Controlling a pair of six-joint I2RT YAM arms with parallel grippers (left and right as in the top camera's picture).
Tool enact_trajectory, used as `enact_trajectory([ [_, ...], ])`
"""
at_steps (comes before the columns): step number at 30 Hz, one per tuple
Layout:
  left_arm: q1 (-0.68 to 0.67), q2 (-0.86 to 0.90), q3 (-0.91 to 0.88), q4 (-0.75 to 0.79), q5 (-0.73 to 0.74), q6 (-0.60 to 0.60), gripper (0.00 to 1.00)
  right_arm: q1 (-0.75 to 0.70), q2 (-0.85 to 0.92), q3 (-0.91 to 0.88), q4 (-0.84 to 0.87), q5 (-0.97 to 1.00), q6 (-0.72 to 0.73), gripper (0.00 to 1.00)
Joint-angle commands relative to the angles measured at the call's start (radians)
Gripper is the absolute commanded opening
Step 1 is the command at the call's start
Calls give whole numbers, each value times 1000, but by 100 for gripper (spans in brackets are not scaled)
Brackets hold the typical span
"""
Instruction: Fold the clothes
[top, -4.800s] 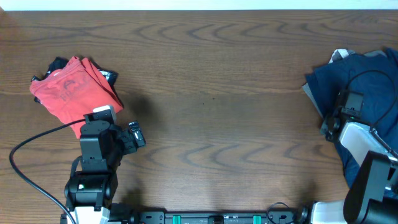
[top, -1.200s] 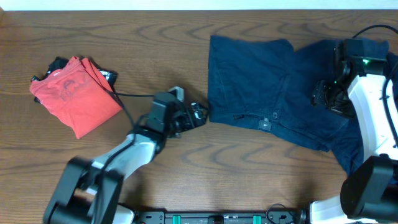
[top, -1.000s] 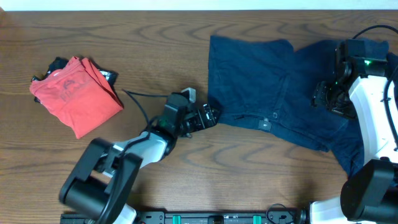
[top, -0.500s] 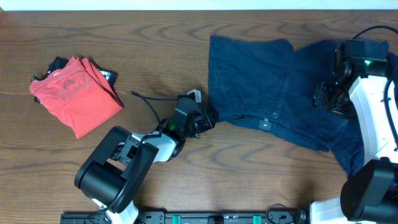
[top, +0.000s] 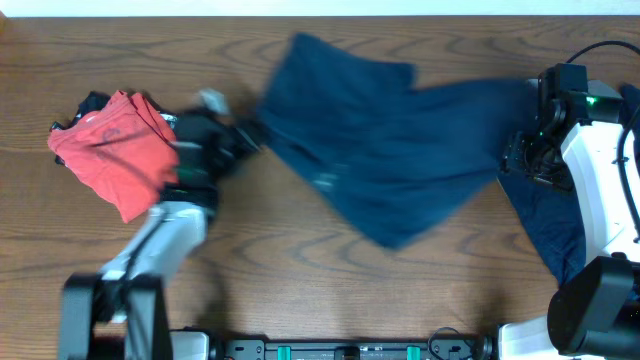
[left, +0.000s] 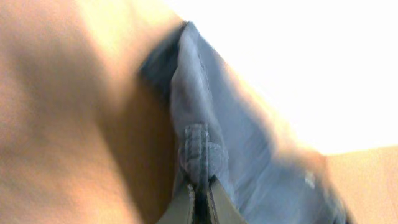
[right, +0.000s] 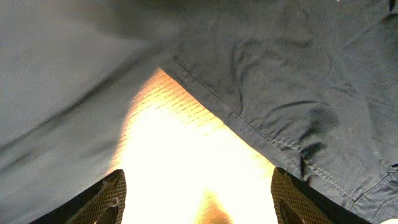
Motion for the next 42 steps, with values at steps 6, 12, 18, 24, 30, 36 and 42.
enact_trajectory([
  [6, 151, -97, 195, -358, 144, 32, 98, -10, -21, 7, 0, -47, -20, 84],
  [12, 125, -83, 194, -904, 142, 131, 98, -1, -21, 6, -3, -265, -159, 86],
  [18, 123, -81, 167, -1278, 141, 151, 98, 47, -18, -11, 34, -390, -198, 86],
  [24, 77, -81, 77, -1329, 122, 121, 98, 121, -17, -112, 182, -394, -99, 86],
  [30, -13, -81, -61, -1120, 93, -35, 98, 207, -17, -239, 378, -394, -14, 87],
  [36, -68, -81, -119, -930, 8, -75, 80, 283, -16, -351, 602, -389, 77, 86],
  [42, -71, -82, -119, -930, -92, -95, 25, 311, -15, -473, 807, -381, 207, 84],
])
